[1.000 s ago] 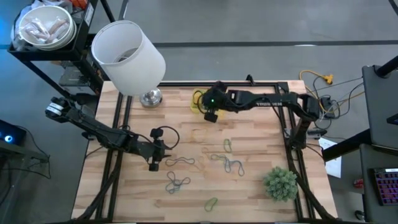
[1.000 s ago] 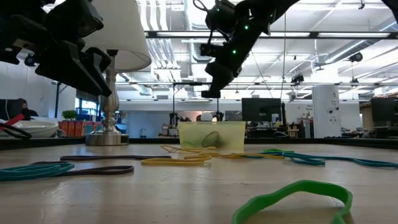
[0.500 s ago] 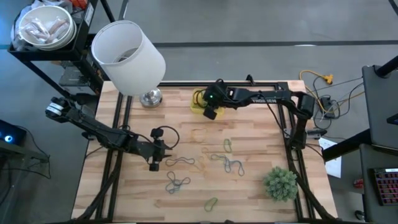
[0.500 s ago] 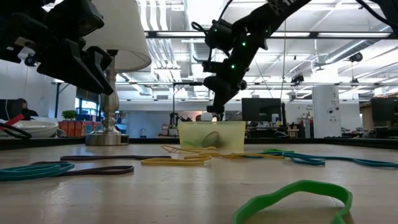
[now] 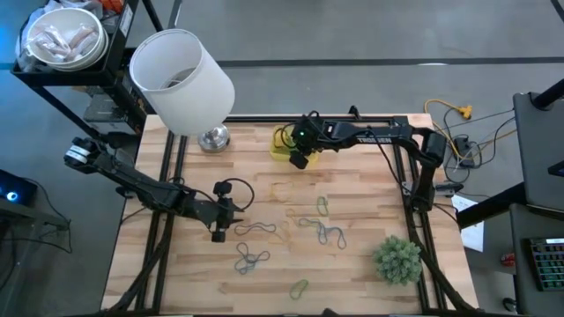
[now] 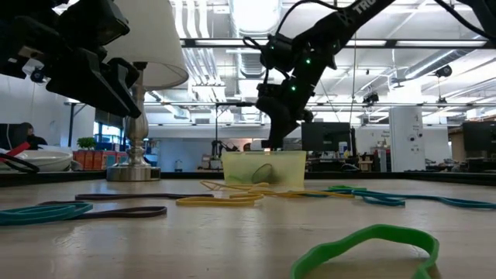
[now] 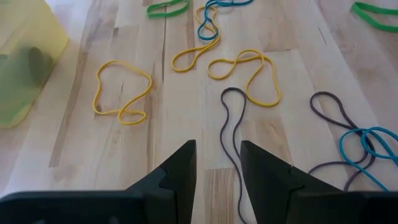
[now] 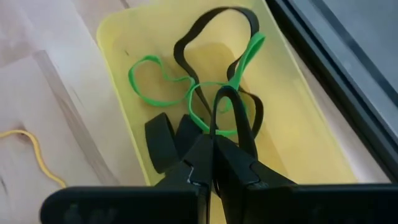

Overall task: Pick and place rubber bands into bin
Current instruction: Put the black rubber band into the yellow bin, then put the yellow rubber band into the yellow bin

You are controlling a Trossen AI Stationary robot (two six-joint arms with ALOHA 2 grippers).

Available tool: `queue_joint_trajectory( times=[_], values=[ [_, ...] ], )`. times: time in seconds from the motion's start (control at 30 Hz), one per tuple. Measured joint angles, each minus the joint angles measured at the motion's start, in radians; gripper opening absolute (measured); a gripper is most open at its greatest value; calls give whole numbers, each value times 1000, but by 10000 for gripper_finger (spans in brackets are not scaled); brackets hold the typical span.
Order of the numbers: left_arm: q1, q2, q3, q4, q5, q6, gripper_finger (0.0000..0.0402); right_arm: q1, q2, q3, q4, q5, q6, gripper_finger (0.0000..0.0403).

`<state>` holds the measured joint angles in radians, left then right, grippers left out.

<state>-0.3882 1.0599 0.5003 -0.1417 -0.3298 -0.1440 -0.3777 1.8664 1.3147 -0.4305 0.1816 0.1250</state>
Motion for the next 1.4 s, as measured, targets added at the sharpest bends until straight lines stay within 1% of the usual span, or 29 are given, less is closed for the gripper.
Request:
queue_joint_trajectory(
  times=[0.27,0.47,0.57,0.8,0.93,1.0,1.13,1.27,1.4],
  values=[
    [0,0,0,0,0,0,109,-10,0,-11,1,1,26,9],
    [0,0,0,0,0,0,109,-10,0,-11,1,1,8,14],
    [0,0,0,0,0,0,109,-9,0,-11,1,-4,0,34],
    [0,0,-1,0,0,0,109,-7,0,-11,3,-7,-4,98],
    [0,0,-2,2,0,-8,109,-1,-2,-11,2,-16,-9,119],
    [0,7,-7,3,1,-20,109,6,-12,-11,0,-55,-29,125],
    [0,39,-20,3,8,-36,109,42,-47,-11,-1,-129,-76,129],
    [0,99,-20,12,9,-59,109,114,-91,-11,-8,-139,-136,124],
    [0,169,-19,42,13,-60,109,213,-144,-11,-12,-139,-205,117]
  ],
)
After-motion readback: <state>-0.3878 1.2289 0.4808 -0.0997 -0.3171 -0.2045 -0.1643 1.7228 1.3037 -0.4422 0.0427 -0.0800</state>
